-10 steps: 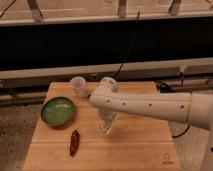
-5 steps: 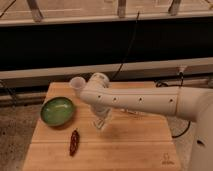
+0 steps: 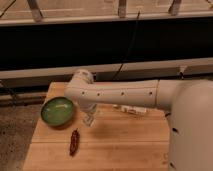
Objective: Place the white sponge in the ceramic bowl
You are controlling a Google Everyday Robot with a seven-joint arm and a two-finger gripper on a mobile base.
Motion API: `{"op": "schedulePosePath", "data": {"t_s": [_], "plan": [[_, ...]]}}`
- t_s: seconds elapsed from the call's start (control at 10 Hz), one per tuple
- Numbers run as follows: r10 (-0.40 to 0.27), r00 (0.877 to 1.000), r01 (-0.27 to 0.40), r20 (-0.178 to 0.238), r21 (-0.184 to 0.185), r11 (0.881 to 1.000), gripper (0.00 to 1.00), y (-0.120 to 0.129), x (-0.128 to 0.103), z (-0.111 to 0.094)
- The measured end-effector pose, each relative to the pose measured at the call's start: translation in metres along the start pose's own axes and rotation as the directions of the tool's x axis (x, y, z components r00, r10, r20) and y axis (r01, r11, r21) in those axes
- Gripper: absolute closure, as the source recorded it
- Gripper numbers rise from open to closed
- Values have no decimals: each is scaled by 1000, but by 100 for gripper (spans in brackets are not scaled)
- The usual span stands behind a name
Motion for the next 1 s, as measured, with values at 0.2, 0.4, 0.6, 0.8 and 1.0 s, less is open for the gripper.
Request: {"op": "schedulePosePath", "data": {"t_s": [0.2, 0.4, 0.6, 0.8, 1.0], "plan": [[-25, 1000, 25, -2, 4, 1000, 100, -16, -5, -2], [-64, 998, 64, -7, 9, 998, 100, -44, -16, -6], [-89, 996, 89, -11, 9, 996, 100, -61, -16, -7], [-122, 992, 122, -13, 11, 992, 100, -79, -19, -11], [-148, 989, 148, -6, 13, 989, 100, -101, -24, -12]]}}
